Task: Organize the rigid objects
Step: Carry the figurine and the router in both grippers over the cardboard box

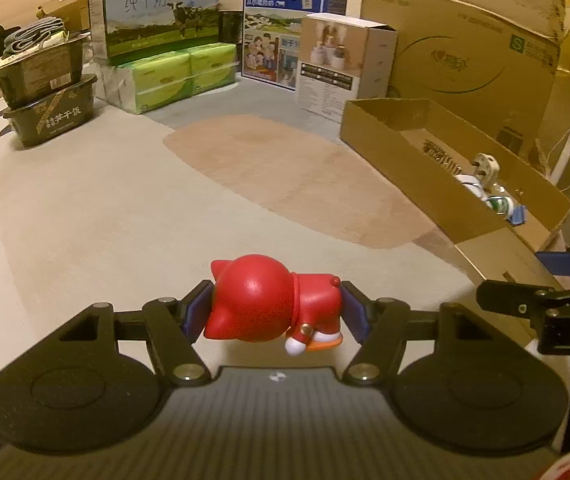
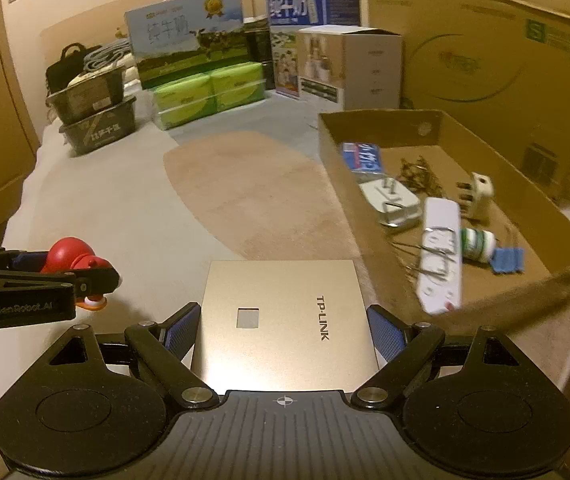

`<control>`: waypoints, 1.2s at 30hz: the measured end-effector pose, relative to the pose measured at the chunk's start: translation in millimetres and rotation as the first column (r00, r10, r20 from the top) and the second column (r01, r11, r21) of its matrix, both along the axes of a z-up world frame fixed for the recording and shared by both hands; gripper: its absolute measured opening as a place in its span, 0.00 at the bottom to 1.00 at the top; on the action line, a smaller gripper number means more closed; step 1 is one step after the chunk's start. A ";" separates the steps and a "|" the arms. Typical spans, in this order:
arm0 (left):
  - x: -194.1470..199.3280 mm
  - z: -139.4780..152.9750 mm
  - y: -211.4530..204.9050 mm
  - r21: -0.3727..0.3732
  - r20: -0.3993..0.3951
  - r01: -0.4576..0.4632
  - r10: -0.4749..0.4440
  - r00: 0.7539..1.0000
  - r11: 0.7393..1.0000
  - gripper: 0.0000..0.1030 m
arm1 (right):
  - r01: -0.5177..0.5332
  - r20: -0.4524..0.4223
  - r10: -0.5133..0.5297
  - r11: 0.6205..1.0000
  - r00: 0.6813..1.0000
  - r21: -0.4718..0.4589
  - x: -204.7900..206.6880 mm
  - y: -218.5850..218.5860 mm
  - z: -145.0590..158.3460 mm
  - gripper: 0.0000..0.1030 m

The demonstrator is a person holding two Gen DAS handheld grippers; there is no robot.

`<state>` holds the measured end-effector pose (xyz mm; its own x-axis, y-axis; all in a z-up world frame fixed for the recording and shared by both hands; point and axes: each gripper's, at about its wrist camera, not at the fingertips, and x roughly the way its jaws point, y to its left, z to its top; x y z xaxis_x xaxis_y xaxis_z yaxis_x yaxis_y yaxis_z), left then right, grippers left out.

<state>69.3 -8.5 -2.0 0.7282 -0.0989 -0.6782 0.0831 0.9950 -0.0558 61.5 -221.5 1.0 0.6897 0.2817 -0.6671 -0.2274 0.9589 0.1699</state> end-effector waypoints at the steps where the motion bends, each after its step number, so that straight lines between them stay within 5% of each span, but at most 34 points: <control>1: -2.0 1.7 -3.7 0.000 0.000 0.001 -0.001 1.000 1.000 0.62 | 0.004 0.005 -0.004 1.000 1.000 0.000 -4.1 -4.0 2.7 0.85; 17: -23.8 25.2 -79.8 -0.068 0.004 0.073 -0.073 0.997 0.995 0.62 | 0.057 0.044 -0.056 0.998 0.997 -0.027 -42.0 -79.0 18.3 0.85; 36: 17.7 46.0 -163.1 -0.111 0.034 0.169 -0.166 0.985 0.979 0.62 | 0.080 0.090 -0.076 0.996 0.993 -0.043 3.6 -154.3 33.0 0.85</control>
